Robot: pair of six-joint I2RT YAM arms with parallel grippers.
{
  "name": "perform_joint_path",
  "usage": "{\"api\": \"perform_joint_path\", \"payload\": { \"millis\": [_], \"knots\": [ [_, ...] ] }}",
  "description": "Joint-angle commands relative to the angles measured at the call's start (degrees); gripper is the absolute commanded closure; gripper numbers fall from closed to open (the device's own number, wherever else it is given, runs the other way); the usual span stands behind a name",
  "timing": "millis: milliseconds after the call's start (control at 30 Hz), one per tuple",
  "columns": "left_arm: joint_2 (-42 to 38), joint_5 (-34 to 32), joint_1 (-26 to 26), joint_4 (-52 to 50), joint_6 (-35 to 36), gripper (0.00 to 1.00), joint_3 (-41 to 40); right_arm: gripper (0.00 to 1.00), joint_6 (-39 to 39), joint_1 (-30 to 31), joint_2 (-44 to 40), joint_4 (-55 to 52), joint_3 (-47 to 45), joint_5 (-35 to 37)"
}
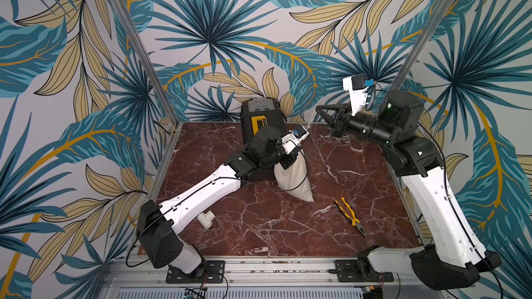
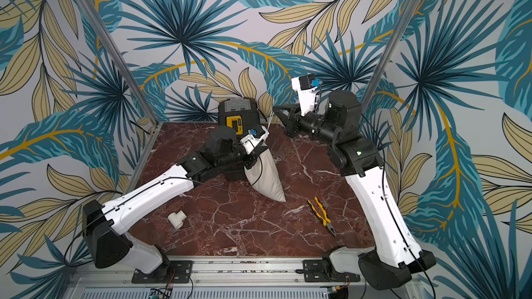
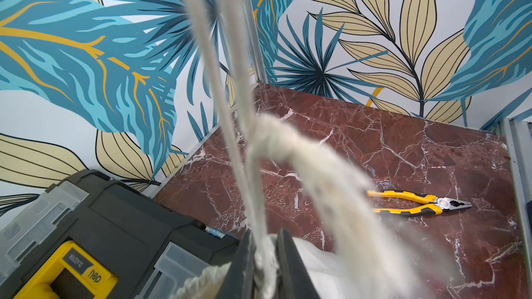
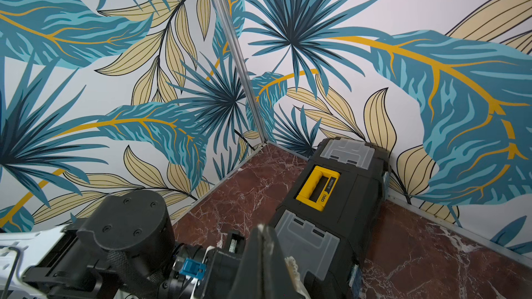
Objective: Close the soil bag
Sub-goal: Frap the soil bag at the center of the board.
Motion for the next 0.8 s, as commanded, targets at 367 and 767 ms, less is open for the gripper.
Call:
{"api": "perform_joint_path", "payload": {
  "millis": [367,767],
  "knots": [
    [-1.6,-3.6,0.4,-6.6,-0.4,0.8,-6.9,1.0,-2.4,-0.4,-2.9,12.3,6.5,3.7],
    [-1.9,-4.8,0.6,-6.9,-0.1,0.79,-7.4,1.0,-3.8,-0.5,-3.1,14.0,9.2,5.6]
  ]
}}
